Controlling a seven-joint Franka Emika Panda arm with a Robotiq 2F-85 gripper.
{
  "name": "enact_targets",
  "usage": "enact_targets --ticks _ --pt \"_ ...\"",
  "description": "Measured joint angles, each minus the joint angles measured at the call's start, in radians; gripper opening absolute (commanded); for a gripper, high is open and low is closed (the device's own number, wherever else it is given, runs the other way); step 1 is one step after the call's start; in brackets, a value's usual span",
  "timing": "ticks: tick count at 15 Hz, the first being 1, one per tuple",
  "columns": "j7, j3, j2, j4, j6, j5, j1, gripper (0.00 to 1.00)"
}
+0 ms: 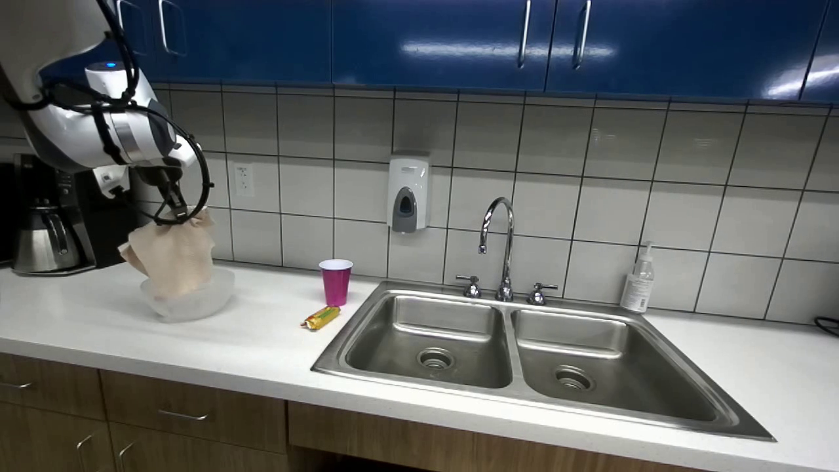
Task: Put the towel in the bowl
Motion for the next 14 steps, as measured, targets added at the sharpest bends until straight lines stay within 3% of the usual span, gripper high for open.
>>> enact_targets --ticks 9,14 --pt "-0.006 -0.013 0.065 -0.009 0.001 0.0 -0.003 0.01" --pt "-0.065 -0.053 0.1 -0.019 0.011 0.037 0.012 0.01"
